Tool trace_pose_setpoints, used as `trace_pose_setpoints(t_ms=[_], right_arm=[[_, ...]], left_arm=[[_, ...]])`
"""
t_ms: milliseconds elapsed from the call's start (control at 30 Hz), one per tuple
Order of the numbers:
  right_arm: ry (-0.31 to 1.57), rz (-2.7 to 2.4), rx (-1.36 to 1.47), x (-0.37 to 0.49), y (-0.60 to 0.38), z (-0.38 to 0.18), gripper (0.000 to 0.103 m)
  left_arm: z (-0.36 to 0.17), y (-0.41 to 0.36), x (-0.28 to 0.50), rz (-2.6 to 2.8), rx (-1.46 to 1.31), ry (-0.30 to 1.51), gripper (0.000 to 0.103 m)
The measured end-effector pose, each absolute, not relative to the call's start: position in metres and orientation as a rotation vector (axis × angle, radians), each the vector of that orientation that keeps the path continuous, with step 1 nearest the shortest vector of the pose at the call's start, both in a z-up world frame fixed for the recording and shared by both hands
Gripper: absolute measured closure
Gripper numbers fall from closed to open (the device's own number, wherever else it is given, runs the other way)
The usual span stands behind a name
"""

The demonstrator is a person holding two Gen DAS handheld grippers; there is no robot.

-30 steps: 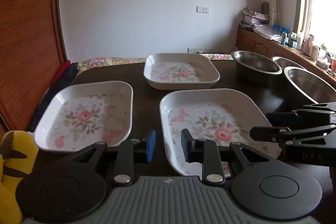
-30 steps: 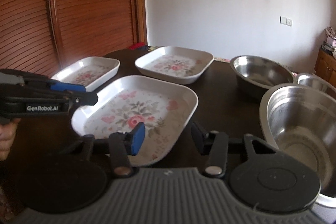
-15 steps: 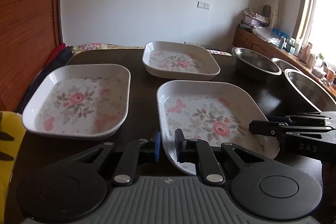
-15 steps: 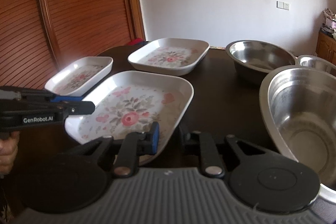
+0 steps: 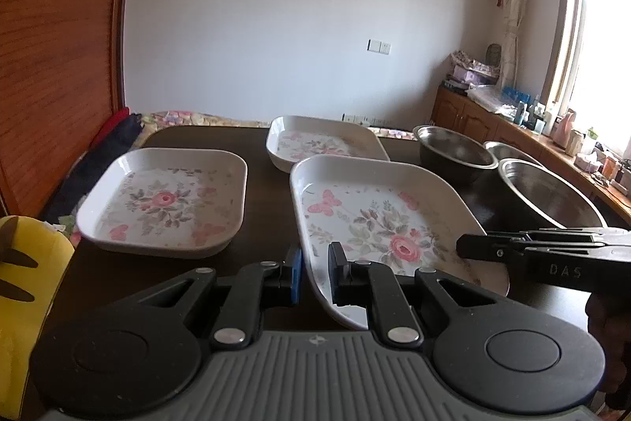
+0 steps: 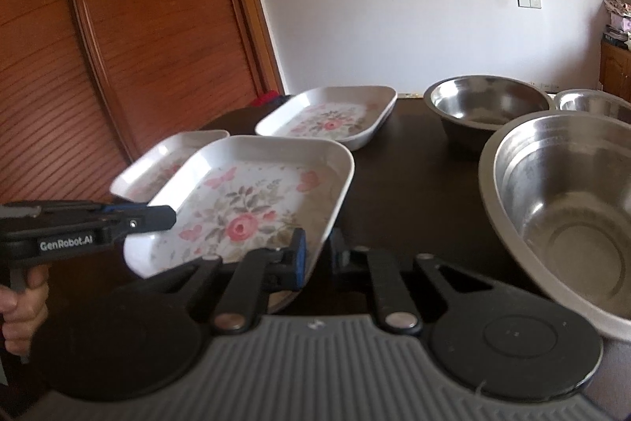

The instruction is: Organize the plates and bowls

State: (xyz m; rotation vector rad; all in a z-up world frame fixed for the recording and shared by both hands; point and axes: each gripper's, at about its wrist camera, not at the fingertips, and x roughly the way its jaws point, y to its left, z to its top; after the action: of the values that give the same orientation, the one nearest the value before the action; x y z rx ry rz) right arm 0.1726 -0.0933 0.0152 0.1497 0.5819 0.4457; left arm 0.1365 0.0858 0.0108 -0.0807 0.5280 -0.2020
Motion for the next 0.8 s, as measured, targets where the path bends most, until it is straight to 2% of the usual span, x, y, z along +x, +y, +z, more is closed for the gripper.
trace_pose_setpoints(t_ms=[333,800], right_arm=[[0.522,0.480,0.133,0.135,-0.101,0.021,0.089],[0.537,0.512,0.150,0.121,-0.100,0.006,0.089]], left_arm=[[-0.007,0.081,0.097,-0.215,-0.096,0.525,0.059],[-0.012,0.085,0.088,-0.202,-0.090,0.533,0.059]])
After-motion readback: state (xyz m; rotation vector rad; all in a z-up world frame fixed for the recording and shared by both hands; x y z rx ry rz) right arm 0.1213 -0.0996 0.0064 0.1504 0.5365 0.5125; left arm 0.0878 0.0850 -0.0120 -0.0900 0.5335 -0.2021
